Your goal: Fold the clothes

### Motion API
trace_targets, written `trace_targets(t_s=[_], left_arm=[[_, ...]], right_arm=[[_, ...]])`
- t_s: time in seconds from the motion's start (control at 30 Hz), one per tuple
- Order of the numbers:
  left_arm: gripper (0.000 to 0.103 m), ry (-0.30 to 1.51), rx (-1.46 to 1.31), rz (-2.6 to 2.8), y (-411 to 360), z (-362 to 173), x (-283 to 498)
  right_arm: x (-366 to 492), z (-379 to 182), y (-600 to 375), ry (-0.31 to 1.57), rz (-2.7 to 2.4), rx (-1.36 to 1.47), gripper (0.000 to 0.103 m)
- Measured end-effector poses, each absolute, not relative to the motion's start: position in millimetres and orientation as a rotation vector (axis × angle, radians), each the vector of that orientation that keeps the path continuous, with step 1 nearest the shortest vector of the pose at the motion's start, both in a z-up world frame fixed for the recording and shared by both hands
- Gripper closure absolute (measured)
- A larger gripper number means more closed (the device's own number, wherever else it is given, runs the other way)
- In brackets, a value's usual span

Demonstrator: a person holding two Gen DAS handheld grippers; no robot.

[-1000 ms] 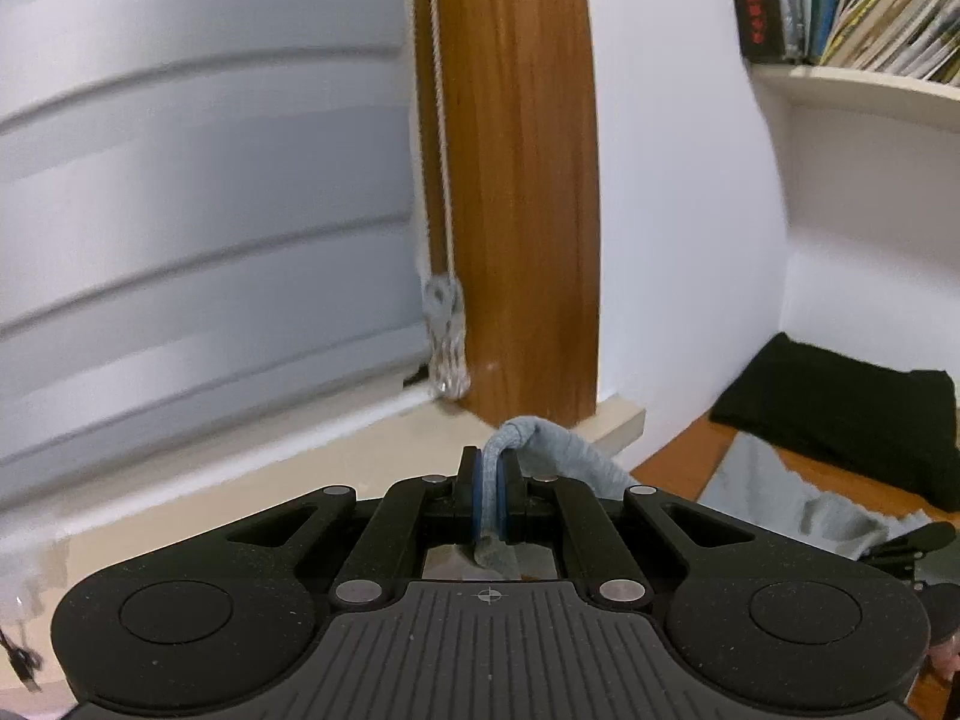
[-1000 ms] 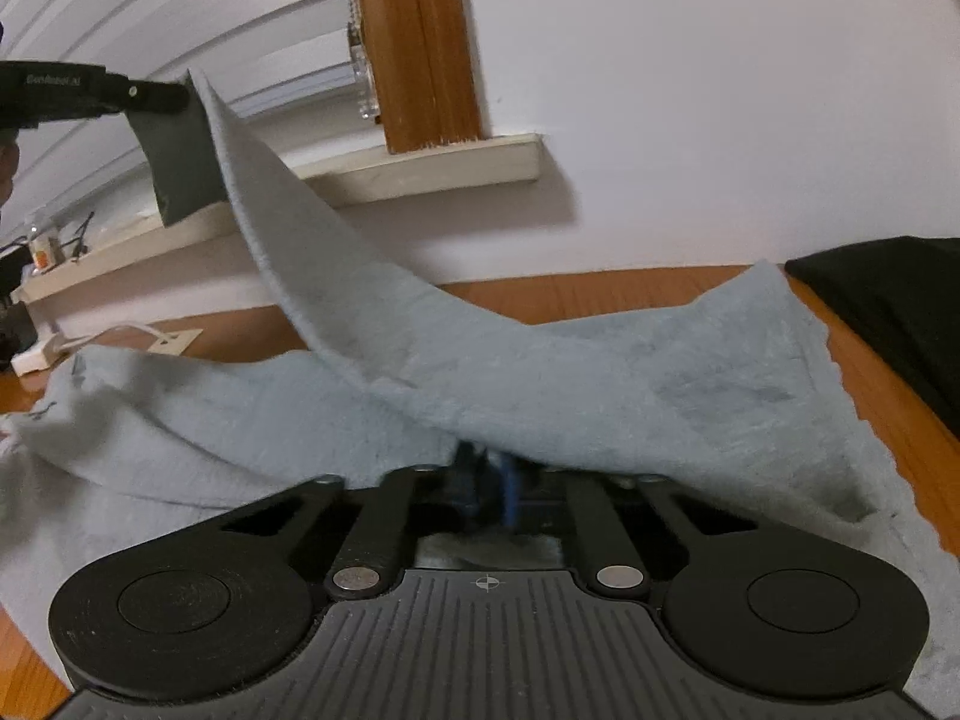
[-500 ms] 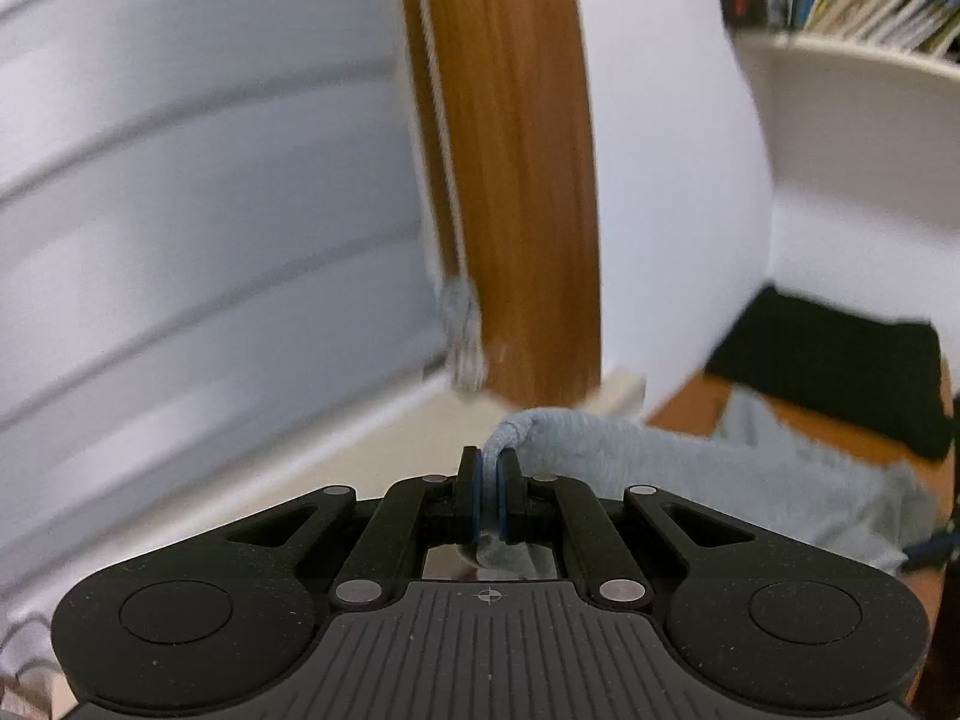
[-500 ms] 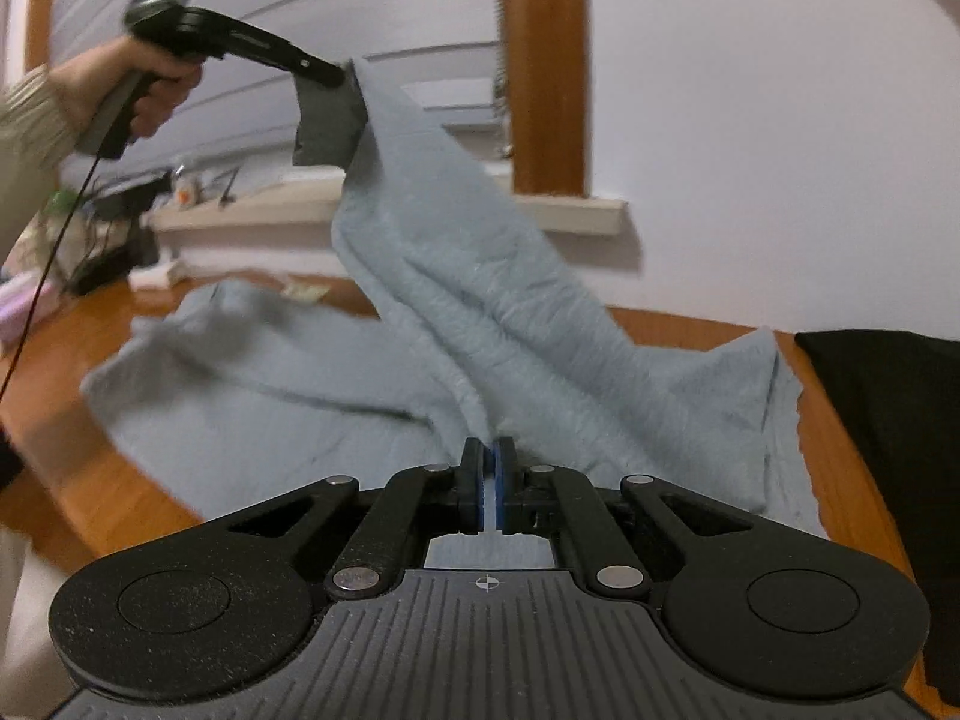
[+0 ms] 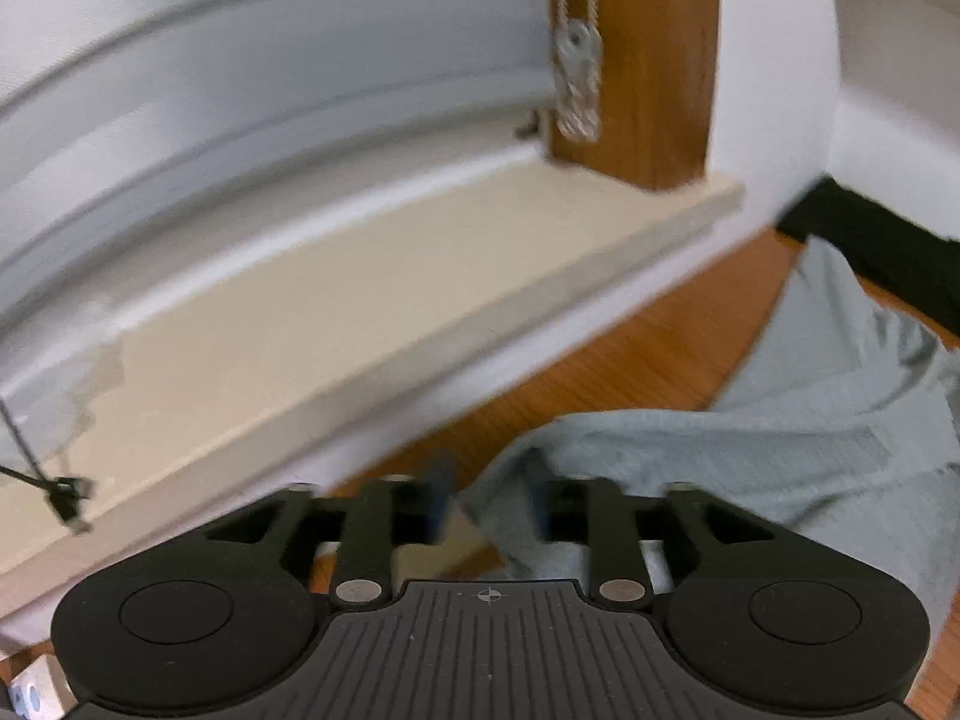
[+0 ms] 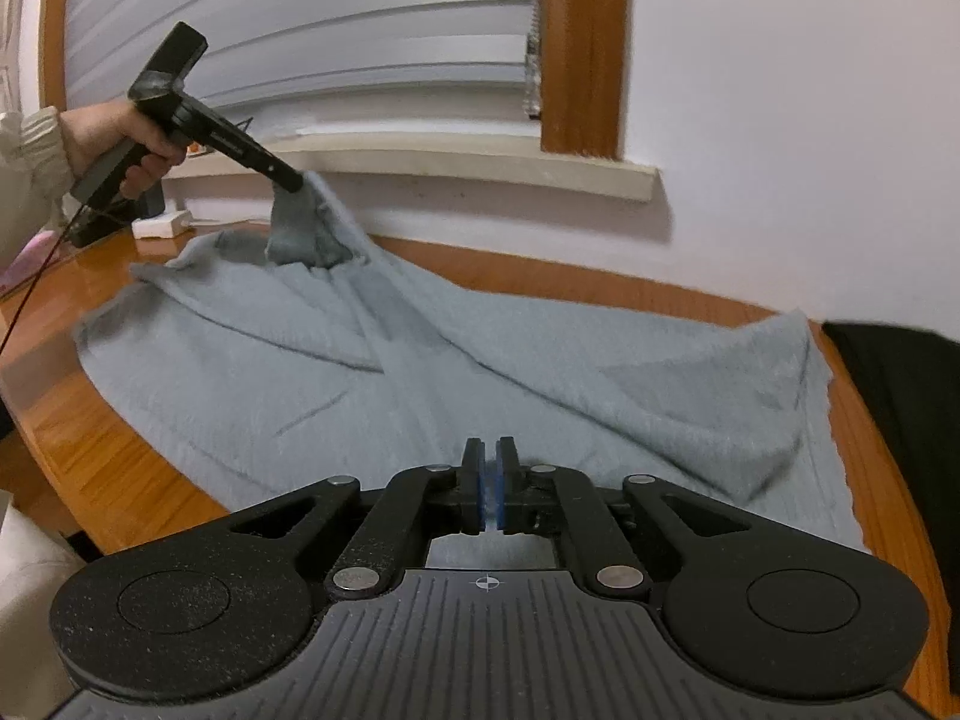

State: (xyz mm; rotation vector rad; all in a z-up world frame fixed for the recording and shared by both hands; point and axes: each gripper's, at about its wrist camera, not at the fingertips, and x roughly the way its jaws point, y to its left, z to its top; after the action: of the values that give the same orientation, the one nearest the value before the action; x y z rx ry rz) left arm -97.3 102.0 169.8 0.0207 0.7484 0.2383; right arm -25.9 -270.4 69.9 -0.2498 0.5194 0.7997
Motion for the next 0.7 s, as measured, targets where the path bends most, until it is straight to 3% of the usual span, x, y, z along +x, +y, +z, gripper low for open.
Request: trace_targets(t_s=[0.03, 0.4, 0.47, 0.5, 0.6, 0.67, 0.7], left_arm=[[0.051, 0.709, 0.021, 0.264, 102, 170, -102], [0.05, 0.643, -0.123, 0.171, 97, 138, -148], [0.031, 0.654, -0.125, 0.124, 93, 126, -146], [0.029, 0.672, -0.093, 0.105, 91, 119, -141], [0.033, 0.694, -0.028, 0.135, 88, 109, -126], [0.052, 0.707, -0.046, 0.125, 93, 107, -116], [0.056, 0.728, -0.057, 0.128, 96, 105, -111]], right_arm=[[-25, 71, -266, 0.512, 0.806, -0.252, 0.095], [-6, 59, -213, 0.469, 0.838, -0.329, 0.092], [-3, 55, -211, 0.47, 0.83, -0.33, 0.09], [-1, 54, -211, 0.472, 0.826, -0.328, 0.089], [3, 51, -215, 0.467, 0.819, -0.322, 0.088], [5, 51, -218, 0.461, 0.81, -0.316, 0.085], [5, 52, -220, 0.458, 0.807, -0.314, 0.083]])
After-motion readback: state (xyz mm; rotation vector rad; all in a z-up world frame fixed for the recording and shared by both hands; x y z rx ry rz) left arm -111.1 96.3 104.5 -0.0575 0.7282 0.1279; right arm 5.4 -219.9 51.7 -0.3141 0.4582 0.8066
